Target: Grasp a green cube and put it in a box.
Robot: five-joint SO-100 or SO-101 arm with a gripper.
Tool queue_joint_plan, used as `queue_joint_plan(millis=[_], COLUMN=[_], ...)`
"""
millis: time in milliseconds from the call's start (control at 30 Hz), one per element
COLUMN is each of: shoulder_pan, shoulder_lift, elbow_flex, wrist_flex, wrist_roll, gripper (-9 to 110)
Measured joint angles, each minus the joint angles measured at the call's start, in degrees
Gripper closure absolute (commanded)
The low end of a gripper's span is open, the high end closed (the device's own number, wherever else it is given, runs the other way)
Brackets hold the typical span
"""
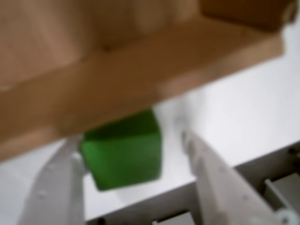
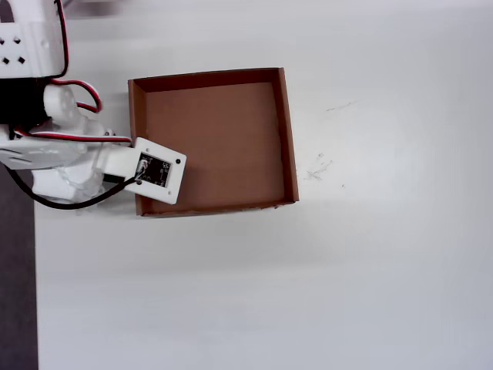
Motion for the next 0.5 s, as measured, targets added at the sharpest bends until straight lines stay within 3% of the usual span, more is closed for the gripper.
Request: queue_joint_plan(millis=[500], shoulder_pan=[-0.3], shoulder_lift=[0.0], elbow_flex=[1.4], wrist_flex=[-1.3], wrist_roll=[0.0], gripper=[80])
